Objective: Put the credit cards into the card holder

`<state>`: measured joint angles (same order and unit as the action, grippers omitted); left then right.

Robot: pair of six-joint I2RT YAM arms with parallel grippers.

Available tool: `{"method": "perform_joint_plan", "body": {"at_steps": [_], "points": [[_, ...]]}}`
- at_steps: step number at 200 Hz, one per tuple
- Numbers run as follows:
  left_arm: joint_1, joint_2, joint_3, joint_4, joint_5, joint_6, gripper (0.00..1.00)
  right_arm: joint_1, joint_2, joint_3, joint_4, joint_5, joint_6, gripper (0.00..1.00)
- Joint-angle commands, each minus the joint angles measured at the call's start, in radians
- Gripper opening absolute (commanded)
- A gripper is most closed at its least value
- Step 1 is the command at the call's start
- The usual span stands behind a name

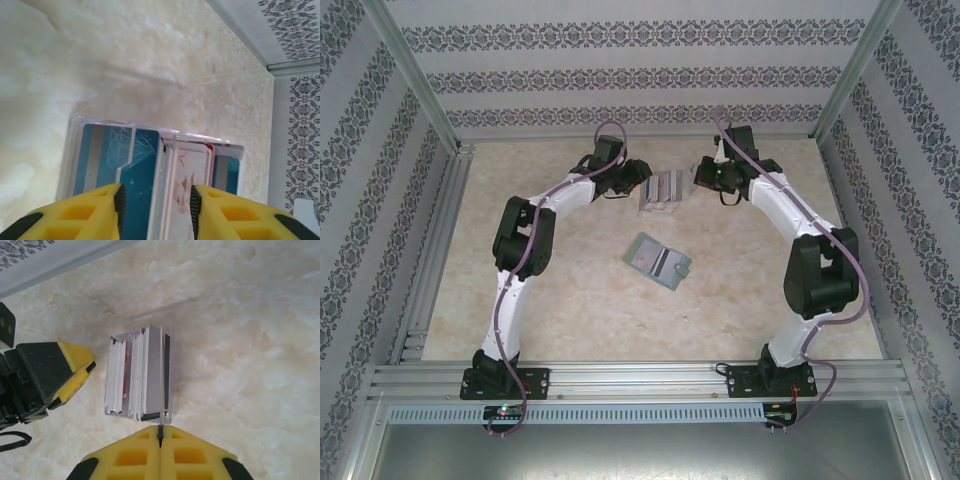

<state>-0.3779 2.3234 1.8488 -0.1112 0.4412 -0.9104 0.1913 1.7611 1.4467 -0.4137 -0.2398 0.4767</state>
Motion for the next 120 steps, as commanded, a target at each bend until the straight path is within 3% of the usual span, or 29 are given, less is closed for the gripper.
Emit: {"method": "perform_joint_plan", "body": {"at_steps": [1,75,120], "points": [[0.001,-0.112,-0.035,-0.078,0.007,0.106,0.41,-0.014,-0.070,-0.038,0.039,-0.104,0.019,0.02],[0.002,-0.421,-0.525,-0.042,0.110,0.353,0.41,-0.013,-0.257,-0.329,0.167,-0.407,0.079,0.03],[0.002,-0.434,-0.653,0.004,0.234,0.399,0.40,0.012,-0.326,-0.543,0.253,-0.491,0.149,0.02]]}}
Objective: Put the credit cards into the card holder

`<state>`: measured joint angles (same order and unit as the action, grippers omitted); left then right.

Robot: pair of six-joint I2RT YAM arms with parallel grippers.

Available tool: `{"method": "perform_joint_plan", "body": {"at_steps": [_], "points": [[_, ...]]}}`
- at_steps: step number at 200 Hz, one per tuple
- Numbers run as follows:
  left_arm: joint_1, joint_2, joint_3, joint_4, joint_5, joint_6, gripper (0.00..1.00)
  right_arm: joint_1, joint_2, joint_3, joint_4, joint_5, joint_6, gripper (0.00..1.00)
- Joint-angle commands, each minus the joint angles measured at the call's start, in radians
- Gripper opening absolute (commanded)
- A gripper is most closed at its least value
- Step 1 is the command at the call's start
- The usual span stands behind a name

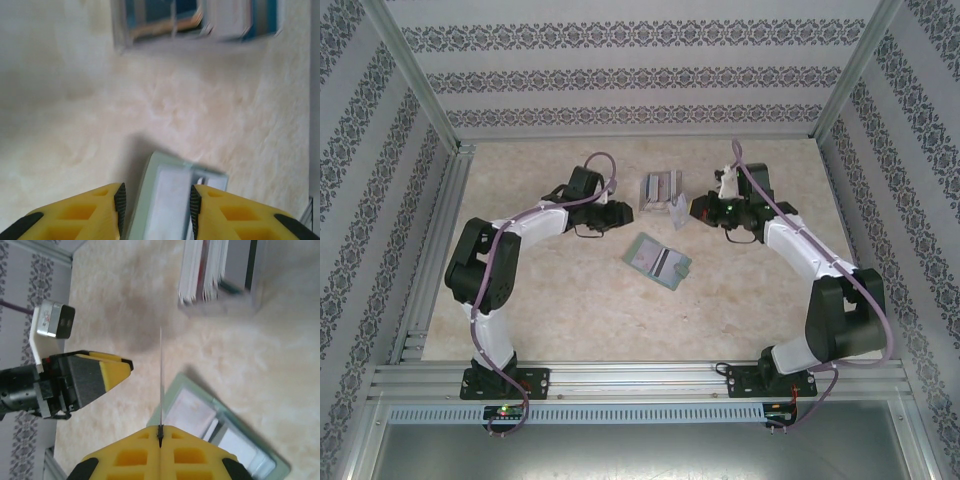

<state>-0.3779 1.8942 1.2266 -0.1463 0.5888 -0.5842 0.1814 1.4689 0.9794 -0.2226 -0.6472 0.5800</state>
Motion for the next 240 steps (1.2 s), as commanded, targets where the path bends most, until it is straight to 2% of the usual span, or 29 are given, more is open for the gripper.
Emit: {"method": "perform_joint_plan", "body": {"at_steps": [1,58,106,134,175,240], "points": [[0.002,-0.005,-0.031,0.040,0.089,0.073,0.40,0.024,-0.035,-0.079,0.063,-0.083,0.046,0.02],[0.000,0.084,-0.017,0.022,0.157,0.071,0.39,0.087,-0.029,-0.222,0.048,-0.106,0.040,0.03],[-0.014,0.088,-0.065,0.053,0.212,0.043,0.36,0.110,-0.025,-0.286,0.066,-0.047,0.063,0.02],[-0.040,0.082,-0.083,0.020,0.191,0.032,0.33,0.112,-0.007,-0.279,0.065,0.006,0.064,0.02],[-0.065,0.054,-0.150,0.038,0.173,-0.005,0.16,0.112,0.019,-0.277,0.074,0.070,0.073,0.02],[-0.104,0.029,-0.221,0.071,0.159,-0.046,0.14,0.102,0.087,-0.297,0.147,0.041,0.095,0.02]]}}
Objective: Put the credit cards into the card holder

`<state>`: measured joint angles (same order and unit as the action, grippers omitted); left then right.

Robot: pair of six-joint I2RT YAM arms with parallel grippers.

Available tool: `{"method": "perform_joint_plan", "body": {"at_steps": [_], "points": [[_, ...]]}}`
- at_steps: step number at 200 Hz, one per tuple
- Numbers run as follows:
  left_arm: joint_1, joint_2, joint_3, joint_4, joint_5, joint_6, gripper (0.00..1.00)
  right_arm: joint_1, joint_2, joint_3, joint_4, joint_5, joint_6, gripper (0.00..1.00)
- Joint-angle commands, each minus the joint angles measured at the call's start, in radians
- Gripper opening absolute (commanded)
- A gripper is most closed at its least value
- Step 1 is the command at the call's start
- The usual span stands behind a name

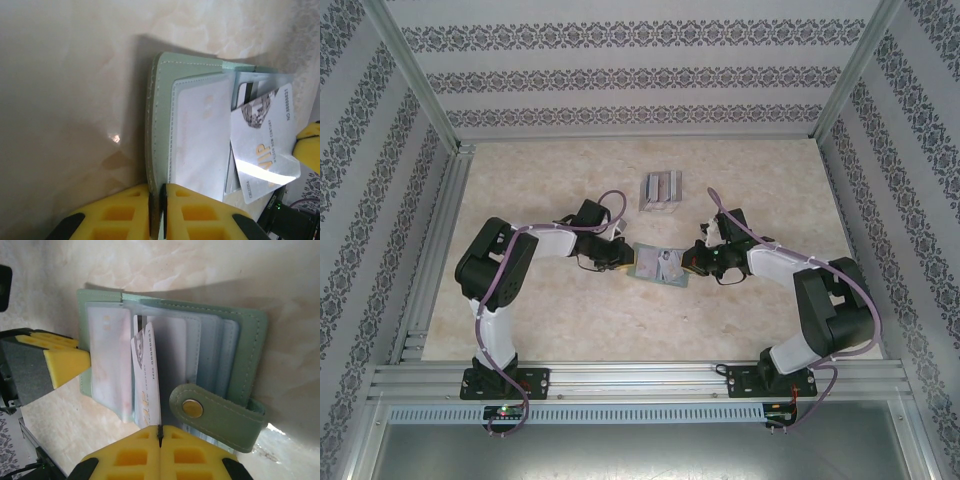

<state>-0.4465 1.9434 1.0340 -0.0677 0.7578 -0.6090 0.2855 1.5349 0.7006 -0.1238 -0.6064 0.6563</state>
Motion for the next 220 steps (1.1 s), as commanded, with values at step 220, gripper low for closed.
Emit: {"method": "perform_joint_plan", "body": {"at_steps": [220], "points": [[-0.106,-0.017,-0.091,0.142,-0.070,-0.177,0.14,0.226,0.052,-0.022,0.113,0.304,0.086,0.03]]}}
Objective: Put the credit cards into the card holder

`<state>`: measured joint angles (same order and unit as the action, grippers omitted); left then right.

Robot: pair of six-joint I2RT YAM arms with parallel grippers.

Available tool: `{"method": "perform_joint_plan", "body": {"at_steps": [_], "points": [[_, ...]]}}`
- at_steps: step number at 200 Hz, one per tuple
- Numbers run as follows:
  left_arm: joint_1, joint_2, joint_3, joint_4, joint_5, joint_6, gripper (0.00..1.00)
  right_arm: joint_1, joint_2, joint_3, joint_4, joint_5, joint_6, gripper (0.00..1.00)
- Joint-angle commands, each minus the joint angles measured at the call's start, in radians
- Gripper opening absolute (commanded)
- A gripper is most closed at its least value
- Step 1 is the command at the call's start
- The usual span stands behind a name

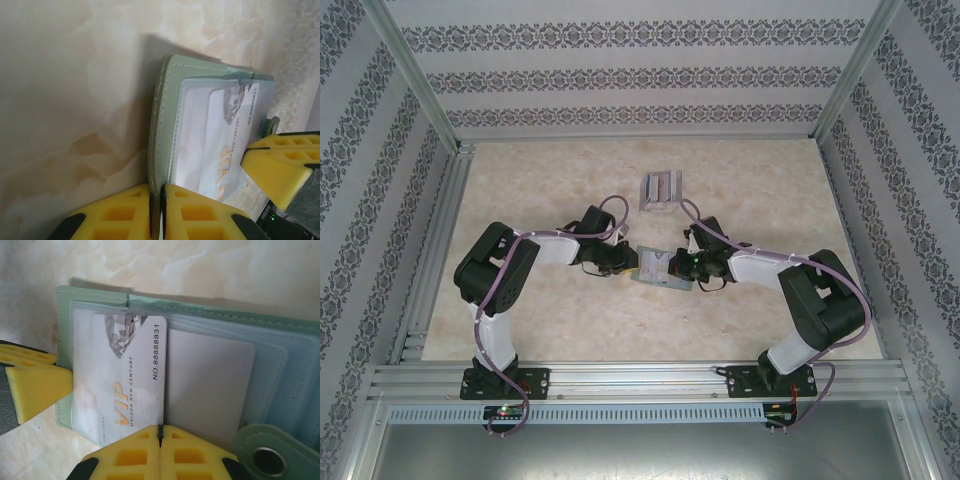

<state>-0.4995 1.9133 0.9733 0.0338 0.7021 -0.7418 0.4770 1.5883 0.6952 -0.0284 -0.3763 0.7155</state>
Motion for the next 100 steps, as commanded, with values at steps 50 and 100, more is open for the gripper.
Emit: {"method": "perform_joint_plan", "body": {"at_steps": [50,100], "points": [[-0.059,0.020,-0.033,0.057,-0.021,-0.061,0.14,0.058,0.011,0.018,-0.017,0.068,0.004,0.03],[-0.062,0.010,-0.035,0.064,-0.046,-0.078,0.14,0.075,-0.005,0.041,-0.075,0.106,-0.022,0.04]]}}
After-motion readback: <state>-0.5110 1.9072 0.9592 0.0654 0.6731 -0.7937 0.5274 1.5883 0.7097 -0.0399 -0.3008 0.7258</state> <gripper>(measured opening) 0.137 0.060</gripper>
